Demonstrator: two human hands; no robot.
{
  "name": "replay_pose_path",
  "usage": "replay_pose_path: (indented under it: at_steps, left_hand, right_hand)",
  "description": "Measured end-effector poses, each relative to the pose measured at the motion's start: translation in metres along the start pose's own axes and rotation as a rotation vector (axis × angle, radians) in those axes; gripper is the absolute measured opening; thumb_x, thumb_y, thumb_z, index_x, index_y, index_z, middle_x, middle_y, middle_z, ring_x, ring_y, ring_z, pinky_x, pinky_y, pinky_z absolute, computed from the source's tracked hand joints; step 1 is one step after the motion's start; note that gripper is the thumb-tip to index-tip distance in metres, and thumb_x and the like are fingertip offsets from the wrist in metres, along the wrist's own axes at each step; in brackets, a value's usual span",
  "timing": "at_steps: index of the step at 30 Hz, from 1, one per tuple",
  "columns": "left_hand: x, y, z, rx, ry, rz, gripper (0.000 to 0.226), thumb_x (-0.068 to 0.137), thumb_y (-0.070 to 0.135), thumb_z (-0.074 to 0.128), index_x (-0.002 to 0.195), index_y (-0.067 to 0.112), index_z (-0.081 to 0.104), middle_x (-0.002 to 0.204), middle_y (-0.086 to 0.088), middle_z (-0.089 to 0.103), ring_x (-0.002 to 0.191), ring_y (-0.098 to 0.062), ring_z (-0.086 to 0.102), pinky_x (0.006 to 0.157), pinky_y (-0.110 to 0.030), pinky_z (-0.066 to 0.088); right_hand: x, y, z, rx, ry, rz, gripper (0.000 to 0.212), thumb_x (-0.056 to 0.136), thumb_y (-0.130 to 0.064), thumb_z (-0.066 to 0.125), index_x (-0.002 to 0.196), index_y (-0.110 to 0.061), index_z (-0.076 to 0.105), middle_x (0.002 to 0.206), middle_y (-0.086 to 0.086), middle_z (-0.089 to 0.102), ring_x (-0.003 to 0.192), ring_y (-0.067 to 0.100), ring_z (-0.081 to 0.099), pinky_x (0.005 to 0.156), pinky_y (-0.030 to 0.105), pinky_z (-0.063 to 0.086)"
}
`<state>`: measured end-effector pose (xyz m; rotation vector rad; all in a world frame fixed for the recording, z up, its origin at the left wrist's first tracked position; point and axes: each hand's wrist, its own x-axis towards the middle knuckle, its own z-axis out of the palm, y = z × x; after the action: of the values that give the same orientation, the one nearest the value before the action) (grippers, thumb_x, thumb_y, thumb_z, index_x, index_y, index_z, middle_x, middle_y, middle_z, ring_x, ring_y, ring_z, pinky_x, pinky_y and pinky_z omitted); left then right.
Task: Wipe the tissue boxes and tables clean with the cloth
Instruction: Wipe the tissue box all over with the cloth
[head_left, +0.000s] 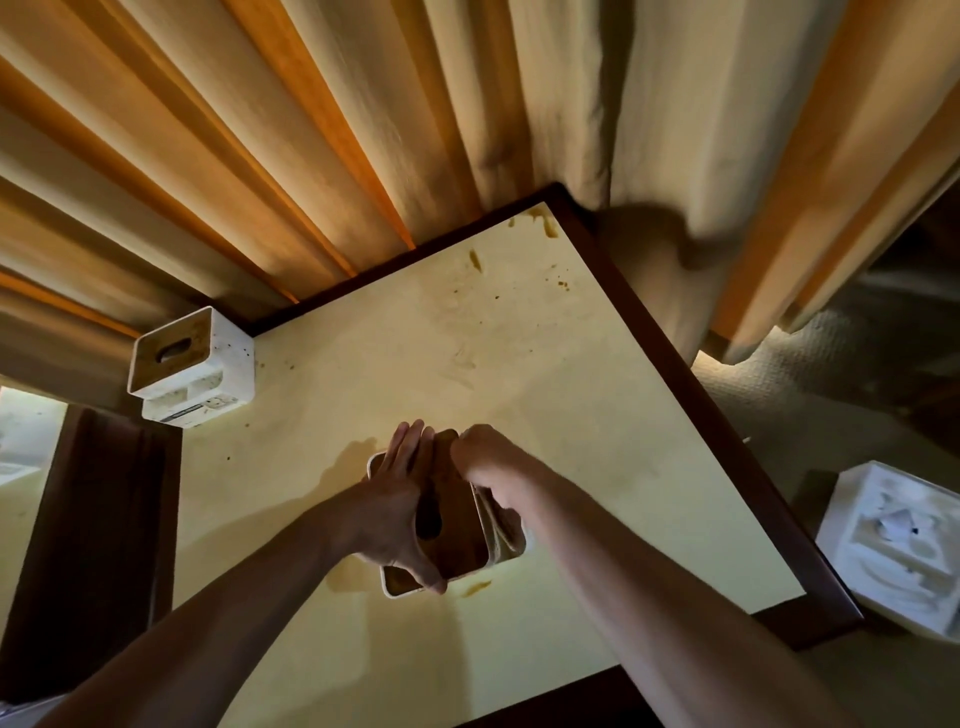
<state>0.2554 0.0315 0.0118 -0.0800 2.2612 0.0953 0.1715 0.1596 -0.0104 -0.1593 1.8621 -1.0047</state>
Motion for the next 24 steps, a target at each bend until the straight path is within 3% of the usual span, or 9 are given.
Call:
replay_pose_path:
  at_steps: [3,7,11,14,16,18,20,22,24]
  left_hand:
    - [-0.001,0.000,0.000,-0.012,0.009,-0.004,0.171,0.042,0.079,0.083,0.148,0.014,-0.036,0.146,0.008,-0.054,0.132,-0.017,-0.052,0.124,-0.050,0.012]
    - [0.000,0.000,0.000,-0.016,-0.009,-0.017,0.171,0.045,0.077,0.083,0.144,0.018,-0.043,0.142,0.009,-0.058,0.124,-0.014,-0.057,0.124,-0.049,0.007]
    - [0.001,0.000,0.000,-0.027,-0.010,-0.004,0.171,0.045,0.077,0.083,0.141,0.018,-0.045,0.141,0.009,-0.058,0.124,-0.013,-0.057,0.123,-0.046,0.004]
    - [0.001,0.000,0.001,-0.025,-0.012,-0.004,0.171,0.044,0.079,0.082,0.137,0.019,-0.049,0.140,0.010,-0.059,0.128,-0.013,-0.055,0.124,-0.047,0.003]
    - [0.002,0.001,0.001,-0.019,-0.021,-0.009,0.171,0.044,0.080,0.081,0.137,0.020,-0.050,0.138,0.012,-0.060,0.127,-0.011,-0.056,0.124,-0.048,0.001]
    - [0.002,0.001,0.002,-0.015,-0.023,-0.019,0.171,0.044,0.080,0.081,0.138,0.020,-0.049,0.139,0.012,-0.060,0.126,-0.012,-0.056,0.124,-0.047,0.002]
    - [0.002,0.001,0.001,-0.014,-0.021,-0.023,0.171,0.044,0.080,0.081,0.139,0.020,-0.048,0.141,0.011,-0.059,0.126,-0.013,-0.056,0.124,-0.047,0.004]
    - [0.002,0.002,0.001,-0.020,-0.017,-0.022,0.171,0.044,0.080,0.081,0.139,0.020,-0.048,0.142,0.011,-0.058,0.127,-0.014,-0.055,0.123,-0.046,0.007]
    - [0.001,0.002,0.001,-0.036,-0.009,-0.020,0.171,0.044,0.078,0.082,0.140,0.022,-0.048,0.143,0.012,-0.057,0.131,-0.016,-0.052,0.122,-0.045,0.012]
  right_hand:
    - [0.004,-0.010,-0.018,0.136,-0.153,0.043,0.023,0.096,-0.003,0.044,0.075,-0.008,0.051,0.081,0.010,0.053,0.071,0.019,0.052,0.061,0.026,0.041]
    - [0.011,-0.005,-0.030,0.354,-0.288,0.064,0.023,0.098,0.001,0.045,0.077,-0.008,0.048,0.080,0.007,0.049,0.069,0.015,0.049,0.063,0.024,0.044]
    - [0.006,0.005,-0.013,0.377,-0.147,0.060,0.017,0.095,-0.005,0.051,0.080,-0.002,0.057,0.074,0.012,0.057,0.070,0.023,0.055,0.061,0.031,0.044]
    - [0.001,0.025,0.009,0.314,0.048,-0.123,0.014,0.086,-0.012,0.047,0.084,-0.005,0.058,0.081,0.007,0.058,0.077,0.020,0.055,0.069,0.036,0.045]
    - [-0.004,0.039,0.022,0.231,0.176,-0.236,0.012,0.089,-0.008,0.043,0.094,-0.015,0.052,0.099,0.004,0.055,0.094,0.020,0.052,0.085,0.041,0.045]
    - [-0.008,0.050,0.029,0.154,0.198,-0.313,0.028,0.094,-0.007,0.039,0.117,-0.020,0.047,0.118,0.005,0.046,0.112,0.024,0.044,0.103,0.041,0.037]
    - [-0.015,0.057,0.030,0.160,0.165,-0.341,0.040,0.098,-0.006,0.037,0.135,-0.020,0.045,0.124,0.006,0.036,0.119,0.023,0.037,0.107,0.032,0.031]
    - [-0.025,0.059,0.023,0.258,0.106,-0.329,0.043,0.100,-0.006,0.039,0.137,-0.024,0.048,0.121,0.007,0.033,0.113,0.019,0.041,0.099,0.025,0.036]
    - [-0.038,0.061,0.015,0.409,0.025,-0.325,0.037,0.100,-0.006,0.042,0.124,-0.029,0.058,0.109,0.008,0.042,0.088,0.016,0.052,0.077,0.028,0.045]
